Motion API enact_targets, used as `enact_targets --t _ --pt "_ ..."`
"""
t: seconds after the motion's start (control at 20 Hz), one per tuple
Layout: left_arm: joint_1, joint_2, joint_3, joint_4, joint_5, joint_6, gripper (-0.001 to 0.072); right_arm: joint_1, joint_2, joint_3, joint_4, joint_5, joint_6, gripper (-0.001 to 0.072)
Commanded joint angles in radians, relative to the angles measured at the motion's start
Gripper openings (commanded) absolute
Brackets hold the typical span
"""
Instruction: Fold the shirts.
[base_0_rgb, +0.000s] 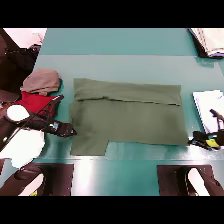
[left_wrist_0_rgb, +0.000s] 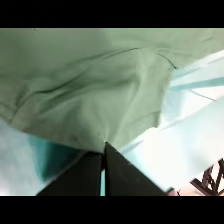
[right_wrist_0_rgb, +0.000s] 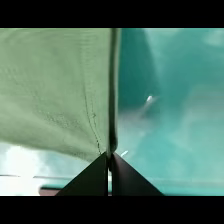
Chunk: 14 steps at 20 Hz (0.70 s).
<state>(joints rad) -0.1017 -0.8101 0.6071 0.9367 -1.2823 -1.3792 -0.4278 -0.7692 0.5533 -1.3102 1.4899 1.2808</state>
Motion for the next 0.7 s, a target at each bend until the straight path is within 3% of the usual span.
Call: enact_targets --t 0.0,0.1,0.25,0.65 --pt "0.0 0.133 0.034 0.005 -0.063 -0.072 0.0028 -0.038 0.137 0.094 -0.066 0.086 0.04 0.0015" --pt "0.0 0.117 0.115 0.005 -0.052 -0.07 0.0028 -0.018 0.128 0.175 0.002 0.071 0.043 0.0015" --pt "0.0 0.022 0.228 0.006 0.082 -0.026 0.0028 0.074 0.01 0.294 0.036 0.005 0.056 0.0015" --pt "0.0 -0.422 0.496 0.005 0.346 0.066 0.0029 0.292 -0.445 0.574 0.036 -0.198 0.12 0.0015"
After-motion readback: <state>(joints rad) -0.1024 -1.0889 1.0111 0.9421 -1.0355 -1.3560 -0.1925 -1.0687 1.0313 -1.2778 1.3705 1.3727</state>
